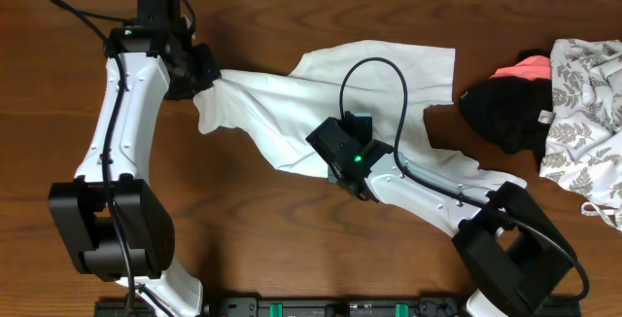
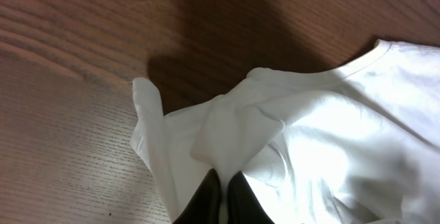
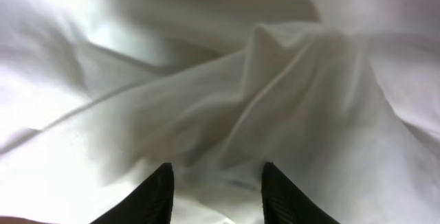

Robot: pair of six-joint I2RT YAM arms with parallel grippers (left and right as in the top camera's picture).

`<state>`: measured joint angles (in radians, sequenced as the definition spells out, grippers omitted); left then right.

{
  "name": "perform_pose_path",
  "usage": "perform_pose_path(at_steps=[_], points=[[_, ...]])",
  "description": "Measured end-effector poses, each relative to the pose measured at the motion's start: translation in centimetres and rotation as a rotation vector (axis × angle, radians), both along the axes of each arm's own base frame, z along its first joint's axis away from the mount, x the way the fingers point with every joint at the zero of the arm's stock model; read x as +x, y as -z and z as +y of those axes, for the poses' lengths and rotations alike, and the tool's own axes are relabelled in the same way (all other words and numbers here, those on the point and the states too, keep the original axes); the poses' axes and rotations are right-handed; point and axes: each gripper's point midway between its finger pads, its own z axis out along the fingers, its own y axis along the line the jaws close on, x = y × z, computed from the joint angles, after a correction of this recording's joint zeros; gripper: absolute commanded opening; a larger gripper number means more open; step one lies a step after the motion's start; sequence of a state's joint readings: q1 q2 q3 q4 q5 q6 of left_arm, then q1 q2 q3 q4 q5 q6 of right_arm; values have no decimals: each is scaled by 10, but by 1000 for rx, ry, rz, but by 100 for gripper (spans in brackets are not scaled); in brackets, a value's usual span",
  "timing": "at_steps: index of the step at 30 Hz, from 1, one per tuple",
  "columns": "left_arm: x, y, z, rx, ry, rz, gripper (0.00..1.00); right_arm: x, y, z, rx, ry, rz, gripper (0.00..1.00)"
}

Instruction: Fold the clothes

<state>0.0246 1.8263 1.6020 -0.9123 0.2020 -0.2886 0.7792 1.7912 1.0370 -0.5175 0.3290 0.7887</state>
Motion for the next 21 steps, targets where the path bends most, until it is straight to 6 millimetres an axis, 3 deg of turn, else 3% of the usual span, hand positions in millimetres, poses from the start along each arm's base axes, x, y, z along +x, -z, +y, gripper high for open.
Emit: perform_pose_path(at_steps=[16, 21], points=[[0, 0, 0, 2, 7, -1, 6, 1, 0, 0, -2, 1, -5, 40], [0, 0, 0, 2, 8, -1, 6, 1, 0, 0, -1, 2, -6, 36]])
